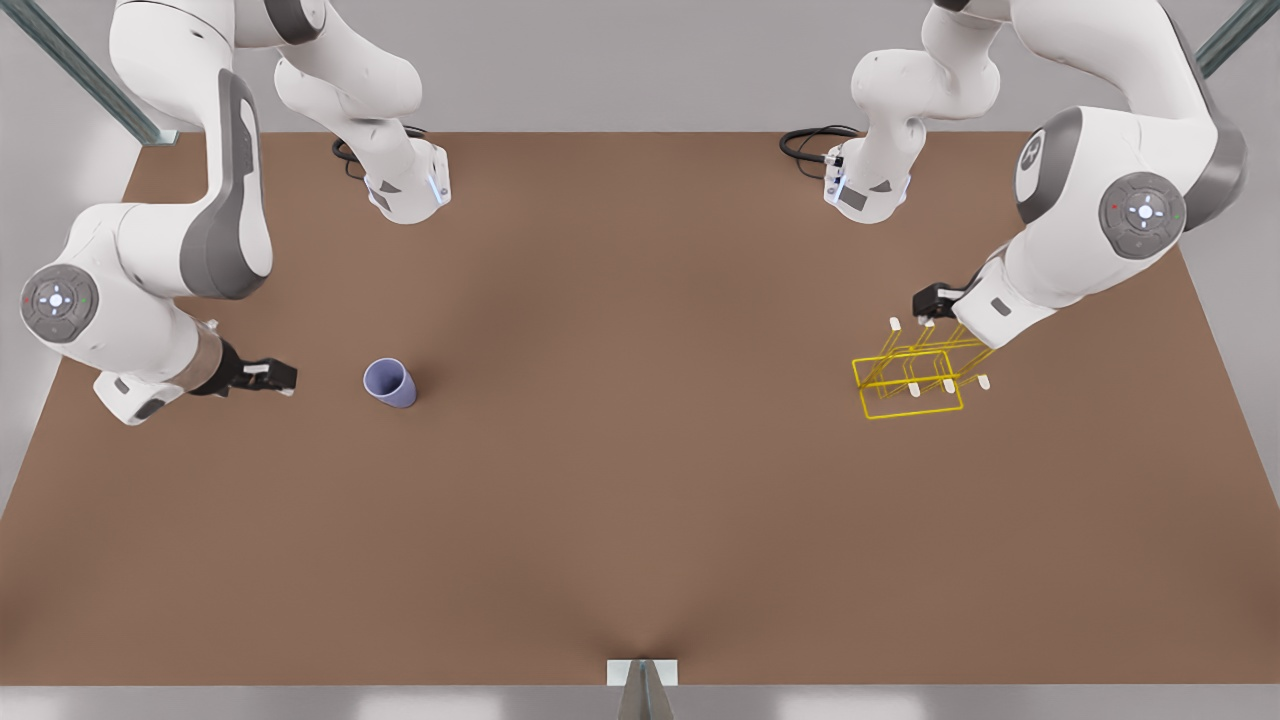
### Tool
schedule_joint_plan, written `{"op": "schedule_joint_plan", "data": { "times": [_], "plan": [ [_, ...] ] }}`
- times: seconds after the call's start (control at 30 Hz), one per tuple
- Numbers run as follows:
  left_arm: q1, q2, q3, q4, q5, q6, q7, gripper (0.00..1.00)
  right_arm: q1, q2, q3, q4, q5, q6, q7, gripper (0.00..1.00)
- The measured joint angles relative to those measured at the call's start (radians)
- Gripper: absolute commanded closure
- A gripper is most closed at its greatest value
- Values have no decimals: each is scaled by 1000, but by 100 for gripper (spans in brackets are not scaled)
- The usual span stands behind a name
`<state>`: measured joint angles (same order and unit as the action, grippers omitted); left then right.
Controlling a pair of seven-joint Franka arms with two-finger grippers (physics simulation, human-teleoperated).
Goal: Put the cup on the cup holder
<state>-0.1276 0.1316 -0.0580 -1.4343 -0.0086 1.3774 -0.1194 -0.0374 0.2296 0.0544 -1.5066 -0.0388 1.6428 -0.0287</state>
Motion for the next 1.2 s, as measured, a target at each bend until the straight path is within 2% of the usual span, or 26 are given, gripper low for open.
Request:
{"op": "schedule_joint_plan", "data": {
  "times": [0.23, 0.37, 0.53, 0.7, 0.93, 1.03, 1.2],
  "plan": [
    [3, 45, -7, 2, -1, 1, -17, 0, 52, -24, 10, -30, 1, 33, 11, 0],
    [0, 39, -9, 0, 0, -28, -24, 0, 63, -75, 76, -176, 1, 72, 31, 0],
    [0, 27, -18, -1, 6, -53, -32, 0, 45, -31, 118, -231, 1, 130, 54, 0],
    [-2, 26, -28, -13, 8, -64, -39, 0, 48, -57, 183, -347, 1, 181, 90, 0],
    [-1, 26, -29, -22, 9, -68, -45, 0, 34, -70, 192, -439, 1, 244, 138, 0],
    [-1, 27, -29, -23, 10, -69, -47, 0, 35, -62, 192, -527, 1, 328, 154, 0],
    [-1, 28, -29, -36, 13, -67, -49, 0, 14, -34, 192, -561, 1, 450, 175, 0]
  ]
}}
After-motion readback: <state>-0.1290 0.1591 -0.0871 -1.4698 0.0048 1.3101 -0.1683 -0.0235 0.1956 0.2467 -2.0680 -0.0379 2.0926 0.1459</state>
